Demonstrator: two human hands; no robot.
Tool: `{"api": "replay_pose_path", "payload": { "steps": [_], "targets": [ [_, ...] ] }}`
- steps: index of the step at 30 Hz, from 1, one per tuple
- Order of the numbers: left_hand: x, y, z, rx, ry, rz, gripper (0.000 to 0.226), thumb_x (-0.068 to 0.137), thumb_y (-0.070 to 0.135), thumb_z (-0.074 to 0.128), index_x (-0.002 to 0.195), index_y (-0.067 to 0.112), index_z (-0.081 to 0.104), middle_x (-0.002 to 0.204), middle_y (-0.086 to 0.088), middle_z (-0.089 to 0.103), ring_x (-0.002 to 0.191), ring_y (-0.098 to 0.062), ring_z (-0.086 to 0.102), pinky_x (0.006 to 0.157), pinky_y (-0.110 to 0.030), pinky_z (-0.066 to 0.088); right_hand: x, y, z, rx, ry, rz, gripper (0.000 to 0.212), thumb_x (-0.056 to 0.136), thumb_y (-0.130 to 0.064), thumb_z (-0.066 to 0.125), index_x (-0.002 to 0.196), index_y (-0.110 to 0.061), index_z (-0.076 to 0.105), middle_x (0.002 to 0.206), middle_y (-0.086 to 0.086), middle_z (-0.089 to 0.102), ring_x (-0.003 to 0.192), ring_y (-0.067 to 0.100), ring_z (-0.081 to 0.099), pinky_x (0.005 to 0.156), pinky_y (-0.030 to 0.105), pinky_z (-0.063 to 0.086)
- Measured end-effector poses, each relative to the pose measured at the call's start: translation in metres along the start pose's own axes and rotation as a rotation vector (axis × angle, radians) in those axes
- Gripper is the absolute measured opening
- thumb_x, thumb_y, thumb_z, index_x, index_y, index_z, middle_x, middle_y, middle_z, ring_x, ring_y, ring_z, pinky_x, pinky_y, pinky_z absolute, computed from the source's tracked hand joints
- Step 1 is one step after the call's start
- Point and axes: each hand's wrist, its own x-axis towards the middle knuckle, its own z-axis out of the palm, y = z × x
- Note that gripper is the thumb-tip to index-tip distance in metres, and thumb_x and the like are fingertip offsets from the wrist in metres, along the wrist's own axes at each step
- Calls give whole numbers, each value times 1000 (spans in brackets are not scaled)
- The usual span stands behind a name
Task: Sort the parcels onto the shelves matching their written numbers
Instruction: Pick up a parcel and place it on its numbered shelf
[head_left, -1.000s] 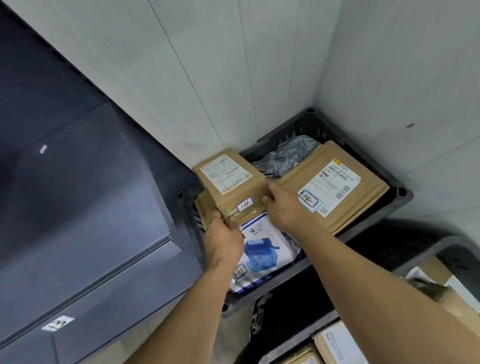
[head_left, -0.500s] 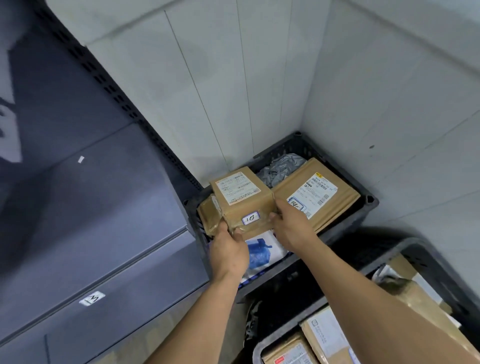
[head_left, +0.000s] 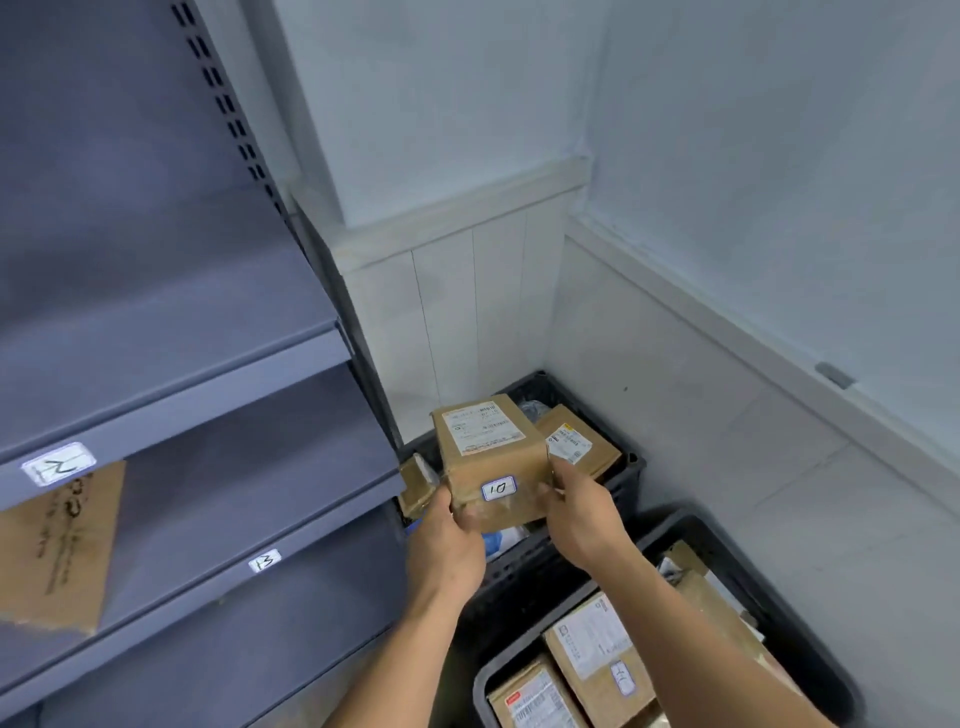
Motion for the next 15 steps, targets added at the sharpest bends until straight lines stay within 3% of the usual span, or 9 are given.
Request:
{"api": "replay_pose_path", "payload": {
  "steps": [3,6,9,15],
  "targets": [
    [-26,1,-29,5,37,45,24,103,24,47,122,31,59,107,10,63,100,-17,60,81,-28,43,-33,-21,1,10,33,-32,24,104,-15,41,118,-21,59,108,-5,66,96,15,60,79,26,46],
    [-47,-6,-58,7,58,78,24,102,27,49,122,33,60,115,8,67,103,-19,62,82,-30,46,-64,-41,9,12,73,-74,21,104,-16,41,112,-26,58,95,-13,64,87,7,60,70,20,44],
    [-68,-17,-89,-20,69,125,23,102,27,50,122,32,61,113,9,67,103,-18,62,84,-32,49,-95,-60,23,26,111,-109,20,104,-16,42,111,-26,58,90,-15,63,80,1,57,63,14,40],
    [-116,-53,-145,-53,127,190,20,102,25,50,116,32,63,107,12,67,96,-14,59,80,-30,45,-162,-87,61,42,134,-157,23,103,-17,45,120,-20,61,92,-12,63,83,3,57,66,14,41]
  ]
}}
